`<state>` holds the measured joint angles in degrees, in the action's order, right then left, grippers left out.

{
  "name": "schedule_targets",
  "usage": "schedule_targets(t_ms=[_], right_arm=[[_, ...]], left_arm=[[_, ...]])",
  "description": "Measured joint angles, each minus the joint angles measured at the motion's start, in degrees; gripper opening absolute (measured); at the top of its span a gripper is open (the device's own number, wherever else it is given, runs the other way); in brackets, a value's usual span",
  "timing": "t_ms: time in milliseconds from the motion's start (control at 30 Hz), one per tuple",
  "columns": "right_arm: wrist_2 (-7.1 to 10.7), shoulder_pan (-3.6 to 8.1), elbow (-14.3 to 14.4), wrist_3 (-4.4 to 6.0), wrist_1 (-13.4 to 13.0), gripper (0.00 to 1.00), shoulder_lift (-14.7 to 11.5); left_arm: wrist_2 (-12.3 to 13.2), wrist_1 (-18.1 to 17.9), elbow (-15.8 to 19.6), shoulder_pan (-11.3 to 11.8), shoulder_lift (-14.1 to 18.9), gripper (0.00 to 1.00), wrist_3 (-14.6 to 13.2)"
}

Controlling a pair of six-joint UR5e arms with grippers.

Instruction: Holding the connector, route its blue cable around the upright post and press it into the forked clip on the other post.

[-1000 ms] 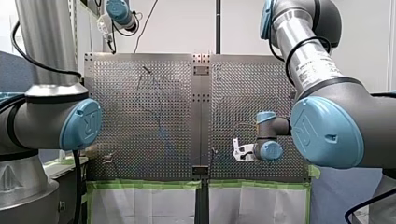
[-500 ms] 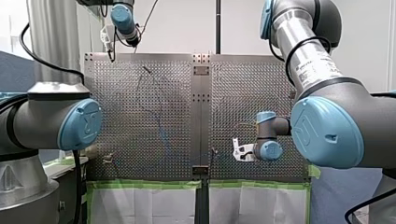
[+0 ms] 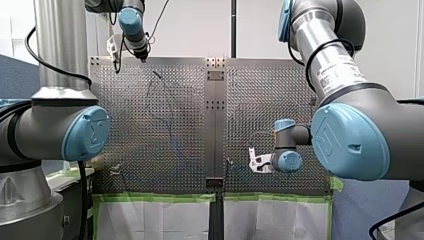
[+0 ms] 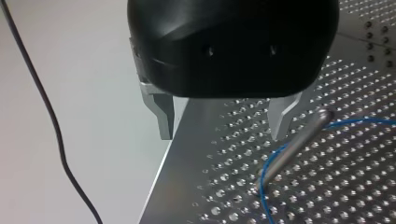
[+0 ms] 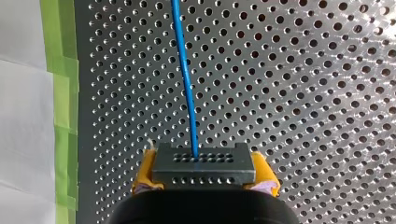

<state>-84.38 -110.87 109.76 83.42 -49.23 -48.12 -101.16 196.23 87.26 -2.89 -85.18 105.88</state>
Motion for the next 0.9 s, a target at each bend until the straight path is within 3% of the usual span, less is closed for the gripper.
schedule_targets(t_ms=[900], right_arm=[[0.00,-0.09,0.0,0.00,0.1,0.00,0.0]], left_arm=[[-1.8,2.0,0.0,-0.4,0.0,1.00,0.5]])
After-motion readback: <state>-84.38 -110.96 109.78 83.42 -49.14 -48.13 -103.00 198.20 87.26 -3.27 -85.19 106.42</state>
